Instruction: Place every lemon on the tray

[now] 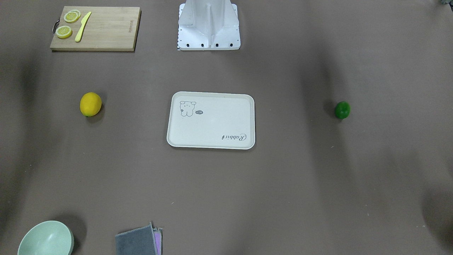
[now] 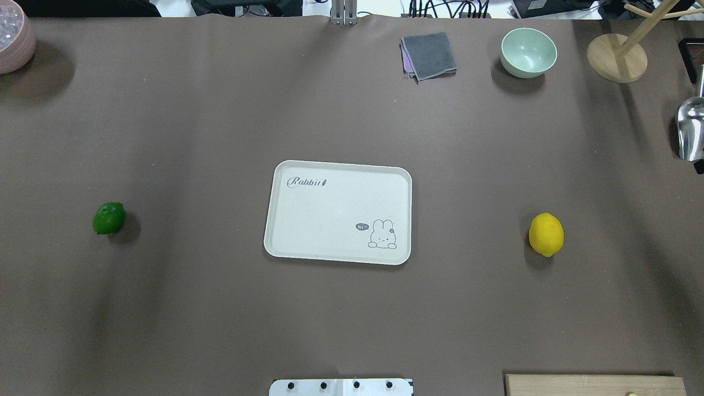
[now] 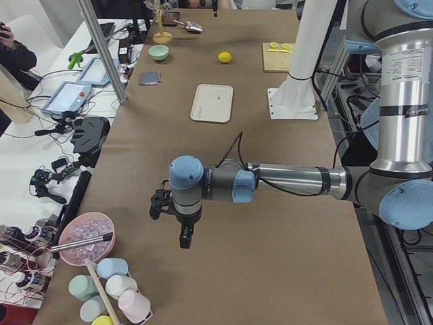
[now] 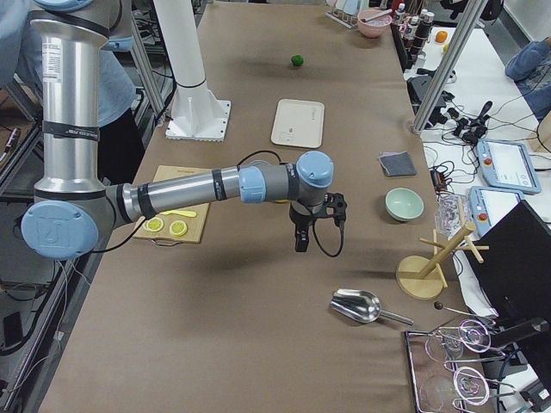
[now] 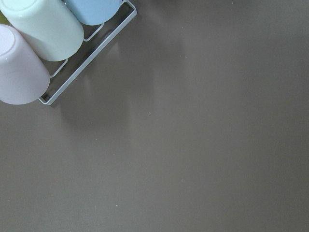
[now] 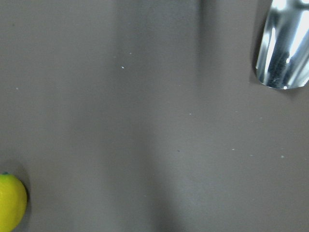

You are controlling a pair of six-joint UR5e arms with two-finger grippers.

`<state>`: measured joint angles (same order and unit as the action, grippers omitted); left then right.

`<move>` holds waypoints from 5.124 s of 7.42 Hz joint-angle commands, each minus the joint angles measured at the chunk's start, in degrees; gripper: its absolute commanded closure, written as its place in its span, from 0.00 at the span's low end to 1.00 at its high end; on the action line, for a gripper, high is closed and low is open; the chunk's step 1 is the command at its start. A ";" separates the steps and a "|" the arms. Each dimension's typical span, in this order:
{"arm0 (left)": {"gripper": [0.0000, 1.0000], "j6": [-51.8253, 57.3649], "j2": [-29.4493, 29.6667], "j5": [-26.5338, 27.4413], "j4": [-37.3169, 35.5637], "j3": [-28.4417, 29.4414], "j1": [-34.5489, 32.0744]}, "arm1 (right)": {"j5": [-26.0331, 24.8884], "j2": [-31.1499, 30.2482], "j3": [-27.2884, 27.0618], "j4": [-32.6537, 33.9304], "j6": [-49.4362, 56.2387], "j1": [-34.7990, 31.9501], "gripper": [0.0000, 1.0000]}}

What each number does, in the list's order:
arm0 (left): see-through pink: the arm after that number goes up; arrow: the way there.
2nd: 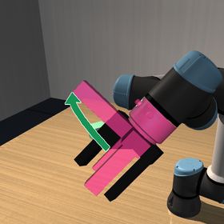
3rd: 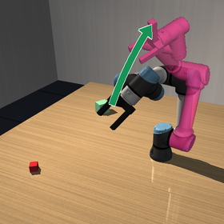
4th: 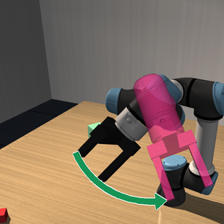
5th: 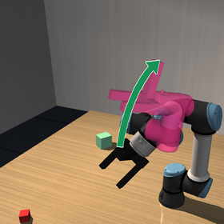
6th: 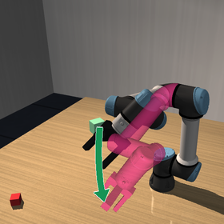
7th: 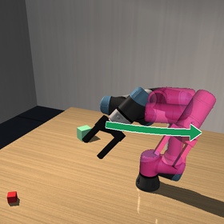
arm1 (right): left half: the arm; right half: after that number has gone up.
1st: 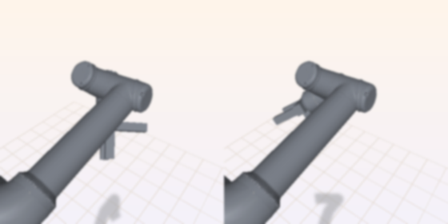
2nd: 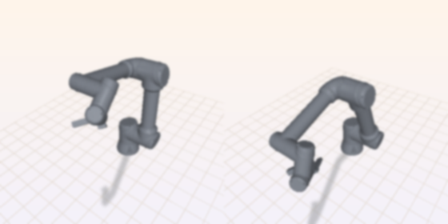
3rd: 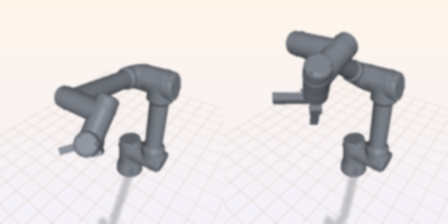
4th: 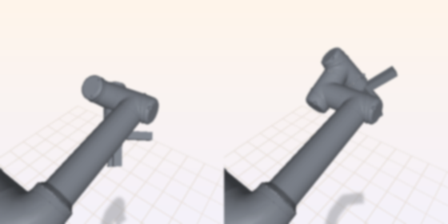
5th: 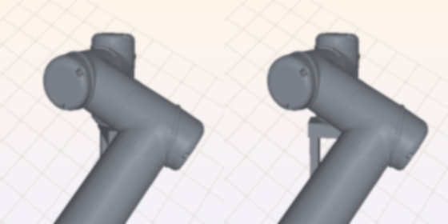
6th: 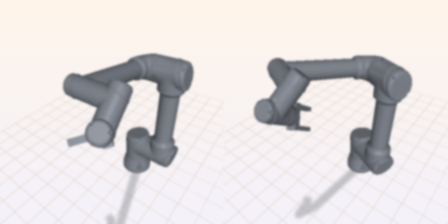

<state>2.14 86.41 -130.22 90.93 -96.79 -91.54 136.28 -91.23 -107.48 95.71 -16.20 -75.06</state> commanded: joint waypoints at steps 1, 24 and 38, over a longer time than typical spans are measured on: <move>0.02 -0.20 0.51 -0.21 -0.05 0.02 0.49 | -0.31 6.38 -0.45 0.00 -9.97 8.32 0.00; 0.03 -33.69 18.36 -8.30 3.55 9.60 36.60 | -2.16 13.62 10.89 -2.20 -17.20 31.02 0.18; 1.00 -32.99 17.04 -15.85 0.67 10.05 38.20 | 1.18 30.31 12.55 -10.62 -15.36 33.40 0.73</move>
<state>-31.02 103.69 -145.40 93.08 -85.68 -52.86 137.43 -62.26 -95.94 88.54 -31.92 -42.05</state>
